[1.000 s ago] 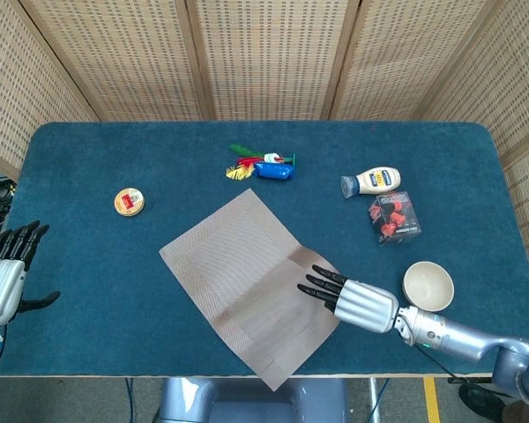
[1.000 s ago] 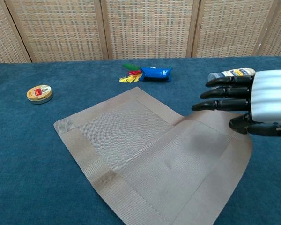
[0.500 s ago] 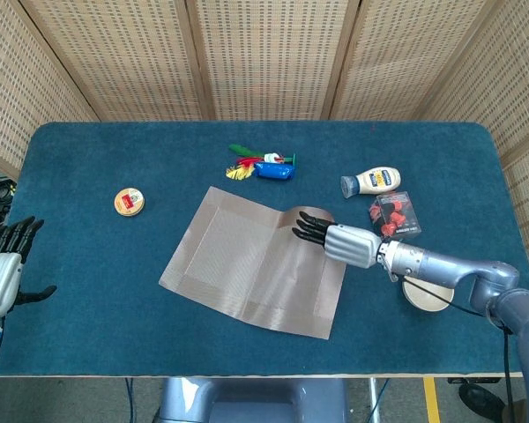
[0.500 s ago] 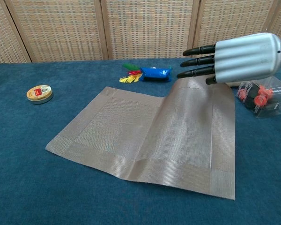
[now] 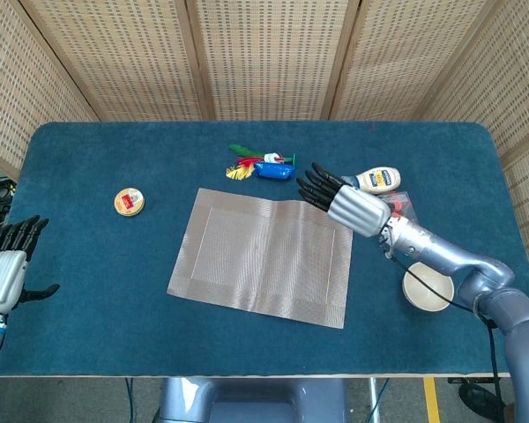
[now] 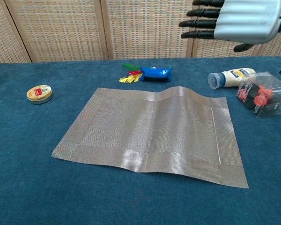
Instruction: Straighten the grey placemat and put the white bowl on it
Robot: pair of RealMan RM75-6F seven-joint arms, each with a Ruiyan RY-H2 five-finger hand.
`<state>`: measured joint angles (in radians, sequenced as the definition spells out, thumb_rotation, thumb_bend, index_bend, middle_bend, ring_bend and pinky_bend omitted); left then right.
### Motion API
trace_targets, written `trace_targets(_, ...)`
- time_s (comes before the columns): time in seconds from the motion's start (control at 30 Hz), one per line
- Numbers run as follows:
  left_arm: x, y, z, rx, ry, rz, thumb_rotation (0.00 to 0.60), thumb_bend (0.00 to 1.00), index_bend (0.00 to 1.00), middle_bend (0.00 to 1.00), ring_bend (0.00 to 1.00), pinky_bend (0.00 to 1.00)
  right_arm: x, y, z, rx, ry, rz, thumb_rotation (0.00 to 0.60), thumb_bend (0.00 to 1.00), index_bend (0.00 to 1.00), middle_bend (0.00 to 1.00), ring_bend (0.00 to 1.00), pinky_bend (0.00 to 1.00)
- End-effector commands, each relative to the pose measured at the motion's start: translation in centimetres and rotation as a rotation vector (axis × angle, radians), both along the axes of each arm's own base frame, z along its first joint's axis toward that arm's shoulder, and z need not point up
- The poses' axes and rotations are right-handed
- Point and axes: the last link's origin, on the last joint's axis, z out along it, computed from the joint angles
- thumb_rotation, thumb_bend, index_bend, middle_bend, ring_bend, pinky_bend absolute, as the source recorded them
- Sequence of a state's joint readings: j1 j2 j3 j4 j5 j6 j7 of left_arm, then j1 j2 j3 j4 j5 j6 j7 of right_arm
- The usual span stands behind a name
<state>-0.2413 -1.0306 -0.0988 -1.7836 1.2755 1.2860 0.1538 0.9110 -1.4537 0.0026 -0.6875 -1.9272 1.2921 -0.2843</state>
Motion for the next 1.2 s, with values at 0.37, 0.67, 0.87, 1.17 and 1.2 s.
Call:
trace_targets(0.37,0.8,0.4,-3.0,-0.110,0.055,-0.178,0.600,0.00,0.00,0.00,0.00,0.00,-6.4,12.1,8.3,0.102,-0.664,-0.519,0.600,0.00,0.00,0.00,0.00,0.00)
trace_targets(0.67,2.6,2.6,-7.6,-0.248,0.122,-0.389,0.600,0.00,0.10,0.00,0.00,0.00,-9.7,18.4,8.6,0.125,-0.823,-0.705,0.600,0.00,0.00,0.00,0.00,0.00)
trace_targets(0.87,3.8,4.1,-11.2,-0.326,0.173,-0.488,0.600,0.10,0.15,0.00,0.00,0.00,-11.3,21.4,7.3,0.133,-0.940,-0.758,0.600,0.00,0.00,0.00,0.00,0.00)
trace_targets(1.17,4.9,5.2,-16.5,-0.413,0.191,-0.527,0.600,0.27,0.19,0.00,0.00,0.00,-12.5,22.5,5.1,0.128,-1.015,-0.789,0.600,0.00,0.00,0.00,0.00,0.00)
trace_targets(1.2,4.9,5.2,-16.9,-0.421,0.193,-0.527,0.600,0.28,0.20,0.00,0.00,0.00,-12.6,22.5,5.1,0.128,-1.021,-0.787,0.600,0.00,0.00,0.00,0.00,0.00)
